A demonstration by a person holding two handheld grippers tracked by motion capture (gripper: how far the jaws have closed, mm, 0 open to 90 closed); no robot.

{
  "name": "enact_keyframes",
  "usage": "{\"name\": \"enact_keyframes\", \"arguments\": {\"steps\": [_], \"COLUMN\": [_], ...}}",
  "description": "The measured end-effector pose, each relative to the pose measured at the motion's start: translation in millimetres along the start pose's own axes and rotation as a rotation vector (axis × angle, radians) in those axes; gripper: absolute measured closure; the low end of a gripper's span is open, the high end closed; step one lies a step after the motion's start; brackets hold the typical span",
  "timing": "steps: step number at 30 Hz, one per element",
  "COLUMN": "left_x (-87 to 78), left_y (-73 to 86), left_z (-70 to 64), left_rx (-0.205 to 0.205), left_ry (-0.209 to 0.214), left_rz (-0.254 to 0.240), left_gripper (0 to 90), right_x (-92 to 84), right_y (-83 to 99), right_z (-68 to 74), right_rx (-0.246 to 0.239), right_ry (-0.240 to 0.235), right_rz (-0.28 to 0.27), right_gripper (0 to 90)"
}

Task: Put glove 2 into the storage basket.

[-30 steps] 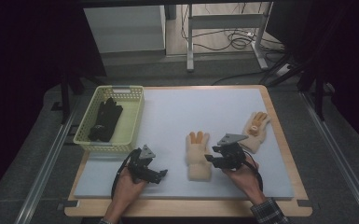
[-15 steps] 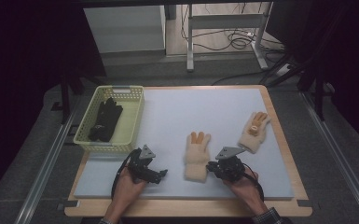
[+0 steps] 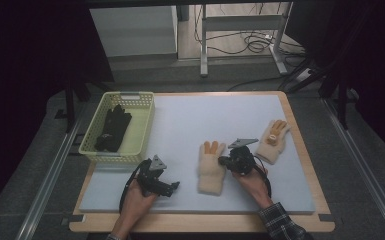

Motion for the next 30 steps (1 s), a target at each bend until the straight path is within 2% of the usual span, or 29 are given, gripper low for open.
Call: {"name": "enact_keyframes", "arguments": {"steps": [2, 4, 5, 6, 9, 12, 17, 21, 26, 30], "left_x": [0.0, 0.0, 0.0, 0.0, 0.0, 0.0, 0.0, 0.0, 0.0, 0.0], "left_y": [0.0, 0.0, 0.0, 0.0, 0.0, 0.0, 0.0, 0.0, 0.0, 0.0], "left_z": [0.0, 0.0, 0.0, 0.0, 0.0, 0.0, 0.1, 0.0, 0.1, 0.1], "left_rx": [0.000, 0.001, 0.001, 0.000, 0.000, 0.000, 0.000, -0.001, 0.000, -0.001], "left_ry": [0.000, 0.000, 0.001, 0.000, 0.000, 0.000, 0.001, 0.001, 0.001, 0.001], "left_rz": [0.000, 0.001, 0.001, 0.001, 0.001, 0.001, 0.001, 0.001, 0.001, 0.001], "left_gripper": [0.7, 0.7, 0.7, 0.7, 0.7, 0.7, 0.7, 0.7, 0.7, 0.7], "right_x": [-8.4, -21.6, -27.6, -30.8, -35.6, -40.2, -51.4, -64.0, -79.4, -92.5], "right_y": [-6.5, -15.9, -19.6, -20.7, -13.3, -5.1, -3.9, -9.1, -13.6, -11.0], "right_z": [2.7, 6.1, 5.6, 4.2, -8.6, -19.7, -36.7, -59.6, -96.0, -132.6], "right_rx": [-0.049, -0.065, -0.070, -0.069, -0.077, -0.033, -0.017, -0.012, 0.007, 0.043], "right_ry": [0.042, 0.058, 0.071, 0.081, 0.128, 0.117, 0.130, 0.174, 0.258, 0.336], "right_rz": [-0.026, -0.076, -0.096, -0.099, -0.065, -0.068, -0.068, -0.074, -0.093, -0.091], "right_gripper": [86.5, 85.2, 81.8, 78.3, 67.9, 62.8, 59.0, 56.2, 51.1, 50.3]}}
Point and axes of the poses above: each handheld gripper's, and its own axes: x roughly forward along the jaws, y roughly out of its underside, z roughly to its left, the point moved 8 cm from there along x, roughly forward along the jaws, and after that the axes turned 9 degrees about -z, right-handed, at the moved point
